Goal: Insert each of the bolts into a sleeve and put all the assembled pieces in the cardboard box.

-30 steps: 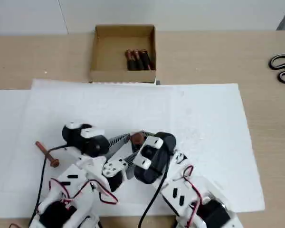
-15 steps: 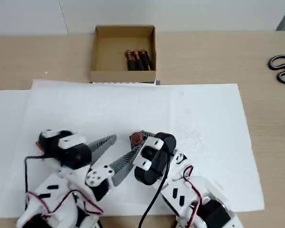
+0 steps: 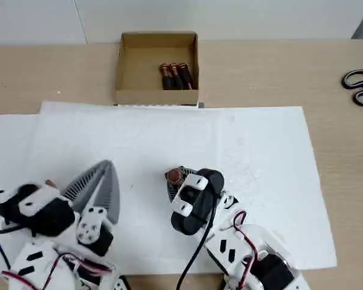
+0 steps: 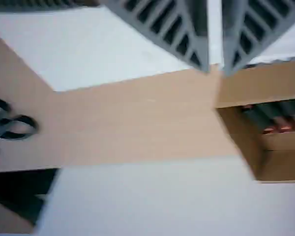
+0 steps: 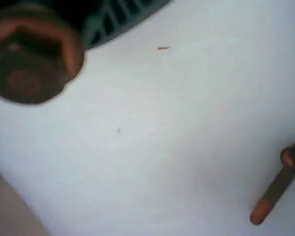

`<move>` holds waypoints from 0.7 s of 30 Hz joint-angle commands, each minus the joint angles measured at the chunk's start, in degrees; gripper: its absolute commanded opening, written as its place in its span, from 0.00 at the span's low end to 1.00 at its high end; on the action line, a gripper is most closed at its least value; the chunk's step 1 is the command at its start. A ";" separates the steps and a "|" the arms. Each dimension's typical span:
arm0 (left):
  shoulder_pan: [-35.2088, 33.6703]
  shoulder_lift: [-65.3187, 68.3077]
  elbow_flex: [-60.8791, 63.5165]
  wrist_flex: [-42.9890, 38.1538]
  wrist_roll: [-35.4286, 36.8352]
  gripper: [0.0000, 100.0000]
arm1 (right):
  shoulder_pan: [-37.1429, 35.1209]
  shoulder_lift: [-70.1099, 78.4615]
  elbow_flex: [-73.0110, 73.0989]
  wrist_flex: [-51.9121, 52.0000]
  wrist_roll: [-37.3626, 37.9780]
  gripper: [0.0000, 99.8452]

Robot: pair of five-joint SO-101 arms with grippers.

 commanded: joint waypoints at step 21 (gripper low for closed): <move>-25.49 -0.18 38.37 -6.33 -7.47 0.00 | 23.34 0.22 -5.54 18.24 -17.41 0.00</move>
